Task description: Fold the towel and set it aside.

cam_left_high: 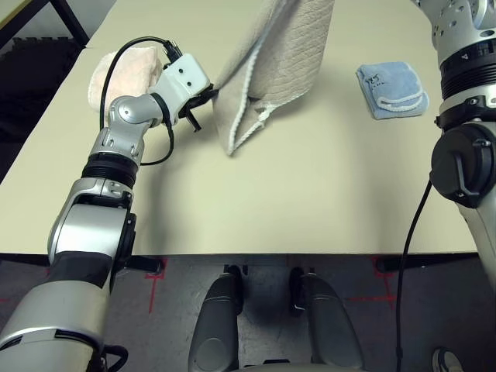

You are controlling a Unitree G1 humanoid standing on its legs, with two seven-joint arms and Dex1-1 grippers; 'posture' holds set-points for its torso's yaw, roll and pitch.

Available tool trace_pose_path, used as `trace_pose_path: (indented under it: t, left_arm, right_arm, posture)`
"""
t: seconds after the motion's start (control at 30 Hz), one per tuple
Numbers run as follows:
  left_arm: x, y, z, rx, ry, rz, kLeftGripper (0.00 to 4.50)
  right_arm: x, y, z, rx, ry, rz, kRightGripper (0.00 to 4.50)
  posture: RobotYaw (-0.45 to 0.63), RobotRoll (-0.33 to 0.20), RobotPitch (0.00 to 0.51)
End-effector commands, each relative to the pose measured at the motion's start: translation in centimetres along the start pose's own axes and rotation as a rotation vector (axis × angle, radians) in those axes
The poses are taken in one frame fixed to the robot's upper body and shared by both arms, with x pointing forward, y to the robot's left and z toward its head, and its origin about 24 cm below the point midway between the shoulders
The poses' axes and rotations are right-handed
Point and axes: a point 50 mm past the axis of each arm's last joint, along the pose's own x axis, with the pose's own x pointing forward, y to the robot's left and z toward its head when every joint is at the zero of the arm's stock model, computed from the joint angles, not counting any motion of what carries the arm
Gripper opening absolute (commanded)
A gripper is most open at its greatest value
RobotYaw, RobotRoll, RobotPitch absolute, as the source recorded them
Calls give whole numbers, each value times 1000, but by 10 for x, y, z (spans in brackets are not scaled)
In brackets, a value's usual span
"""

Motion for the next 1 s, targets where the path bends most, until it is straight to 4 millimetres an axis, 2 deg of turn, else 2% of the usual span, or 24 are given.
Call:
trace_pose_path:
  t: [0.03,0.13,0.23,0.33,0.43,0.53,0.67,0.77,1.0]
  left_arm:
    - [-15,11,-7,-12,46,165,3314]
    - [-26,7,2,-38,31,227,4476]
    - [-33,-12,26,-122,-43,152,4476]
    - [-43,-46,53,-212,-92,-32,4476]
    - [-52,-72,66,-270,-85,-168,4476]
    - [-53,-83,72,-329,-51,-216,4476]
    - [-47,-86,70,-408,9,-194,4476]
    - [-41,-89,57,-405,68,-141,4476]
    - [-30,-101,27,-337,169,-88,4476]
  right_arm:
    - [1,4,2,23,-26,1,0]
    - [2,6,4,27,-33,-1,0]
    - [4,10,5,31,-34,7,0]
    - [5,12,5,34,-35,11,0]
    - [6,13,3,36,-32,12,0]
    - [6,13,1,35,-26,11,0]
    - [7,15,-3,34,-15,13,0]
    - [7,13,-6,27,2,8,0]
    - [11,10,9,15,-32,9,0]
  posture:
    - [-3,0,227]
    - [0,0,227]
    - [5,0,226]
    - [14,0,224]
    - [22,0,223]
    - [28,0,222]
    - [30,0,223]
    - [30,0,223]
    - [44,0,218]
